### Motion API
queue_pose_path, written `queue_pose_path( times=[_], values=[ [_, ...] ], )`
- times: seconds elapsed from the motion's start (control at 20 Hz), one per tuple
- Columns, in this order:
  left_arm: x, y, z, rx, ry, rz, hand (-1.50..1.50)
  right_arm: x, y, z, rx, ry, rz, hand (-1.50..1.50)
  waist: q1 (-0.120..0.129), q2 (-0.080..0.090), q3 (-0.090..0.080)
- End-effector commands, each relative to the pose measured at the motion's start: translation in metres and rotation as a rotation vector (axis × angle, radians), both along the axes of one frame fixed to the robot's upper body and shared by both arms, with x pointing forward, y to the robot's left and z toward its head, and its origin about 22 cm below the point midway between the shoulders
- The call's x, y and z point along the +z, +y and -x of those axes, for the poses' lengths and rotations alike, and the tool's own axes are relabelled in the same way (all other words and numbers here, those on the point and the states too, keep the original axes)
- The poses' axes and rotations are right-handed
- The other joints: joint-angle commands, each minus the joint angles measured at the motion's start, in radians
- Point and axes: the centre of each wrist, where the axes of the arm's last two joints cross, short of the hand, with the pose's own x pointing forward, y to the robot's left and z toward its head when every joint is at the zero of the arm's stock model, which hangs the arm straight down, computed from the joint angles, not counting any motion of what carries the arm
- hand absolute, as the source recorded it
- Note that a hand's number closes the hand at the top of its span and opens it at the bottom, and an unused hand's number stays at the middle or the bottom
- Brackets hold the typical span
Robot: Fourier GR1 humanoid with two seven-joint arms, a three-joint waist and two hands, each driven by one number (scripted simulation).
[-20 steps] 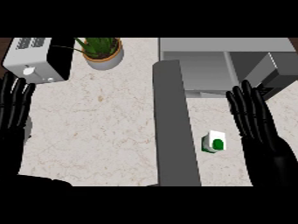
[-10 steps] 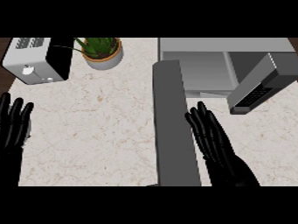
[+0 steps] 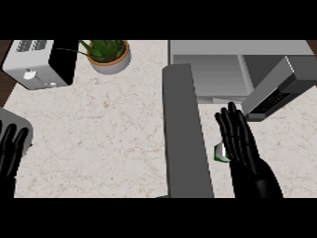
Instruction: Pick up the milk, place it into the microwave and close the microwave
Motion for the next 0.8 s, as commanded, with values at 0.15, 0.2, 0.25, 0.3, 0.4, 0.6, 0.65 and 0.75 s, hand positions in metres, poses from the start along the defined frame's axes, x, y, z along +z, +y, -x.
queue_pose_path(
  times=[0.15, 0.2, 0.25, 0.3, 0.4, 0.6, 0.65, 0.75],
  values=[
    [0.012, 0.004, 0.011, -0.023, 0.005, -0.003, -1.50, -0.008, -0.013, -0.020, -0.090, 0.049, 0.035, -1.50, 0.001, 0.001, 0.000],
    [-0.012, 0.023, 0.028, -0.006, 0.004, 0.002, -1.50, -0.032, -0.013, -0.025, -0.099, 0.068, 0.001, -1.50, 0.007, 0.001, 0.000],
    [0.010, 0.013, 0.011, -0.008, -0.023, 0.003, -1.50, -0.020, -0.011, -0.002, -0.065, 0.085, 0.001, -1.50, -0.002, 0.000, 0.000],
    [-0.021, 0.011, 0.010, -0.012, 0.000, 0.003, -1.50, -0.035, -0.016, -0.019, -0.101, 0.097, 0.011, -1.50, 0.000, 0.001, 0.000],
    [0.000, 0.012, 0.022, -0.026, 0.000, -0.007, -1.50, -0.053, -0.014, -0.024, -0.120, 0.103, 0.012, -1.50, 0.003, 0.001, 0.000],
    [0.008, 0.017, 0.010, -0.013, -0.026, -0.012, -1.50, -0.075, -0.035, -0.017, -0.177, 0.128, 0.023, -1.50, -0.002, 0.001, 0.000],
    [-0.005, 0.020, 0.012, -0.012, -0.005, -0.006, -1.50, -0.072, -0.052, -0.029, -0.180, 0.123, 0.001, -1.50, 0.000, 0.001, 0.000],
    [-0.015, 0.017, 0.023, -0.015, -0.013, 0.010, -1.50, -0.096, -0.063, -0.025, -0.187, 0.142, 0.034, -1.50, 0.002, 0.001, 0.000]
  ],
)
